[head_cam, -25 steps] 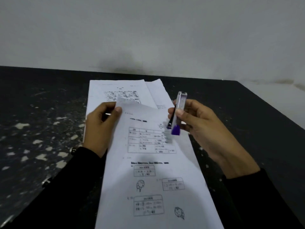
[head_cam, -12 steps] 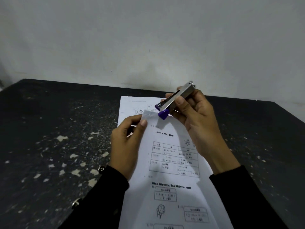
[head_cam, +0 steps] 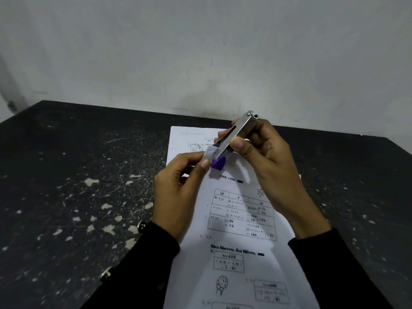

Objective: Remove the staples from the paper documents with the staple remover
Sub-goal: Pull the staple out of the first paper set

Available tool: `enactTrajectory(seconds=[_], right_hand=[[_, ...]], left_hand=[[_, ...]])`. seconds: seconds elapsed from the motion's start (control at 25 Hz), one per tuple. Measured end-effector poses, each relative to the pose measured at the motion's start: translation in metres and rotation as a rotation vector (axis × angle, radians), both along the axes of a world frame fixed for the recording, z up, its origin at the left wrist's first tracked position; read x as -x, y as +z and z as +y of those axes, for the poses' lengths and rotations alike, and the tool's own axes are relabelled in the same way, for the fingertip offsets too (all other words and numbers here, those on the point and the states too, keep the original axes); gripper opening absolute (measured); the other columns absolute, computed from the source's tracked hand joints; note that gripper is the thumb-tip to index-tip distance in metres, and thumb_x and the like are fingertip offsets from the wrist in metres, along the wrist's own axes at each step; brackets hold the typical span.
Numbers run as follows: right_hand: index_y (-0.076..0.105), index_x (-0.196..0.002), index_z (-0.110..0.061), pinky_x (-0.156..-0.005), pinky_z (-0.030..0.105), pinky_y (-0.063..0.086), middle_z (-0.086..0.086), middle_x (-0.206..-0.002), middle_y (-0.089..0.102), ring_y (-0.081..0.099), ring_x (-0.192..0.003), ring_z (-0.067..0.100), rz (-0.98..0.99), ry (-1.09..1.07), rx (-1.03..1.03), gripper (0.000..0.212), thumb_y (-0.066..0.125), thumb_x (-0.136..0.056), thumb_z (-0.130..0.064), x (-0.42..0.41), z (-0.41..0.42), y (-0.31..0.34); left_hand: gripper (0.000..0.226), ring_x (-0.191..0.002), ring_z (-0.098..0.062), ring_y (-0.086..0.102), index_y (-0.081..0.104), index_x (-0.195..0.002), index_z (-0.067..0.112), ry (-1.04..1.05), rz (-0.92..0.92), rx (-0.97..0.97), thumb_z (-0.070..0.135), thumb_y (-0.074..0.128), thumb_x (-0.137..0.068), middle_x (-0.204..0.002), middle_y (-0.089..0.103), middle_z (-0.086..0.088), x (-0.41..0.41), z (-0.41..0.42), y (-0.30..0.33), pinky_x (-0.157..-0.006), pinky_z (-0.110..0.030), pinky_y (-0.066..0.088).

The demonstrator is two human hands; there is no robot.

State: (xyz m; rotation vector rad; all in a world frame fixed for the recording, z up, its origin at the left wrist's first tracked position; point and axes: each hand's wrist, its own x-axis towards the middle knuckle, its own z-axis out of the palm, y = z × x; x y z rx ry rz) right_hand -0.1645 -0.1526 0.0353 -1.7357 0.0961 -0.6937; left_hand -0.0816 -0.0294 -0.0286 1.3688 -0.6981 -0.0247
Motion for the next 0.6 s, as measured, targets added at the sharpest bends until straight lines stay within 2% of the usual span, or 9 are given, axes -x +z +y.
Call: enactTrajectory(seconds=[0.2,0.36,0.48,0.6], right_hand=[[0.058,-0.104,-0.021,-0.087,0.026,0.055,0.001,-0.103,0.073,0.07,-0.101,0.014,-0.024,0.014,-0.052,0.02,0.058,-0.084,-0.021,-0.0007,0.0028,0.0004],[0.058,-0.103,-0.019,-0.083,0.024,0.055,0.0,-0.099,0.073,0.07,-0.098,0.014,-0.042,-0.002,-0.069,0.018,0.059,-0.085,-0.018,-0.0016,0.0039,-0.0011],[0.058,-0.105,-0.017,-0.085,0.025,0.055,-0.001,-0.1,0.073,0.07,-0.099,0.014,-0.047,-0.02,-0.035,0.021,0.058,-0.085,-0.023,-0.0017,0.0049,-0.0016],[0.058,-0.105,-0.019,-0.085,0.025,0.056,-0.003,-0.101,0.072,0.069,-0.1,0.011,-0.044,-0.03,-0.007,0.024,0.058,-0.083,-0.027,-0.0009,0.0066,-0.0019]], left_hand=[[0.014,-0.081,-0.008,0.066,0.065,-0.091,0.028,-0.002,-0.015,0.003,0.015,0.066,-0.087,-0.088,0.071,0.012,0.0039,0.0023,0.005,-0.07,-0.031,0.056],[0.02,-0.077,-0.007,0.063,0.055,-0.091,0.025,-0.005,0.065,0.057,0.016,0.069,-0.081,-0.084,0.066,0.005,0.0037,0.0017,0.0056,-0.067,-0.019,0.053],[0.027,-0.084,-0.012,0.065,0.053,-0.106,0.031,-0.101,0.112,0.067,0.029,0.068,-0.084,-0.085,0.068,0.001,0.0035,0.0033,0.0069,-0.073,-0.021,0.053],[0.034,-0.099,-0.012,0.065,0.059,-0.114,0.036,-0.164,0.027,-0.062,0.046,0.061,-0.081,-0.106,0.068,0.008,0.0028,0.0054,0.0069,-0.077,-0.024,0.058]])
